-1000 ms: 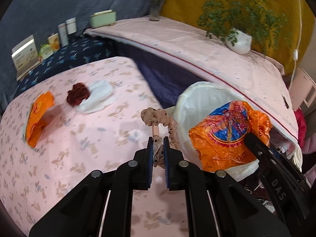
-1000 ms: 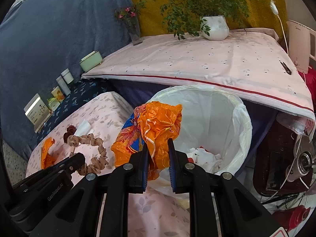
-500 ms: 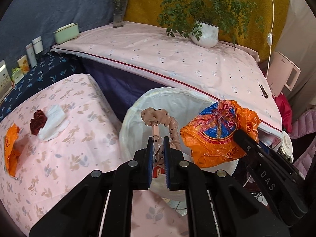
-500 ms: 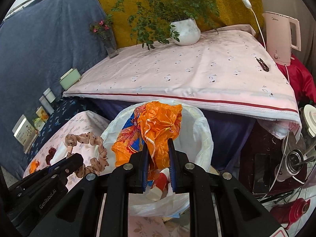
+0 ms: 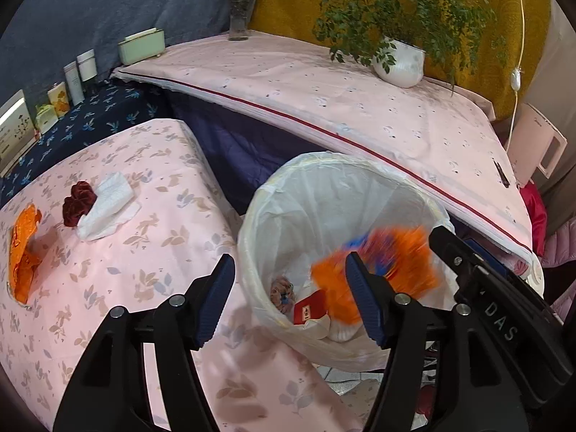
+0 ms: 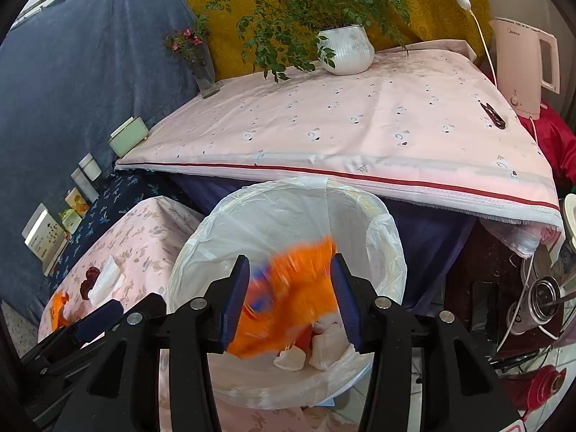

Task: Collect trash
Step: 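Carry the orange bag and bracelet over the bin and open both tools to drop them, then withdraw both tools from the bin back over the table, then grasp the orange bag with red text with the right tool while the left tool grasps the grey-green pouch, then carry the orange bag and pouch over the bin and open both tools to drop them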

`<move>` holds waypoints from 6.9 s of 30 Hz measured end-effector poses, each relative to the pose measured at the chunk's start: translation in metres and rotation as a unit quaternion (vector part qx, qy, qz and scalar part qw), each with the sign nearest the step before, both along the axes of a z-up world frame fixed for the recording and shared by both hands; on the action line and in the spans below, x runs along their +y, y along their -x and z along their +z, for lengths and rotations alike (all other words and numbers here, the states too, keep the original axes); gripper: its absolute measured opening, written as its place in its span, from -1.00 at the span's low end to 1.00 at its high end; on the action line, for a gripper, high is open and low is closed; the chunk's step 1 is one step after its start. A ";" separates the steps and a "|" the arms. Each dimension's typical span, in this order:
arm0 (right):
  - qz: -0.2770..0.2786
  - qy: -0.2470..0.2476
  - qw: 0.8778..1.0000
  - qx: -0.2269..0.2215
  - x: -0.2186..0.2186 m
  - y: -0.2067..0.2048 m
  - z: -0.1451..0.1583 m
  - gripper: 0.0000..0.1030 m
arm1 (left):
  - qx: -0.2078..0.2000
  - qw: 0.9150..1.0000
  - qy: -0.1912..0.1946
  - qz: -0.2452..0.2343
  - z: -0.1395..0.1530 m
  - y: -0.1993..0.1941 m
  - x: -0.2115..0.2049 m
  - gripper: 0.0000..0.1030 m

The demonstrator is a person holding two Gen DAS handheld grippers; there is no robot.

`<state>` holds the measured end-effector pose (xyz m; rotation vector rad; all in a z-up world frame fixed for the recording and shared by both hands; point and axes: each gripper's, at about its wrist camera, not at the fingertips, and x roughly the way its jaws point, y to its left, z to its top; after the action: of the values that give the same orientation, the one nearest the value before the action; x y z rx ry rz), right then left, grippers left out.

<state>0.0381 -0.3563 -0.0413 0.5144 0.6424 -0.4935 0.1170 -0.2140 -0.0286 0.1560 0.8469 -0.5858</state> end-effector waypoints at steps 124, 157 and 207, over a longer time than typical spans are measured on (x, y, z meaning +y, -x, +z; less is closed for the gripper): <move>0.244 -0.065 0.967 0.020 0.279 -0.164 -0.016 -0.92 | 0.029 0.961 -0.048 0.273 -0.079 -0.147 0.320 0.35; 0.202 -0.073 0.976 -0.038 0.219 -0.085 0.029 -0.92 | 0.003 0.987 -0.029 0.159 -0.029 -0.038 0.218 -0.80; 0.035 -0.072 0.995 -0.052 0.003 -0.001 0.010 -0.92 | -0.021 0.998 -0.040 -0.034 -0.006 0.008 -0.019 -0.08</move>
<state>0.0386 -0.3534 -0.0308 0.6478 0.5968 -0.3530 0.1095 -0.2332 -0.0348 0.2702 0.8269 -0.6099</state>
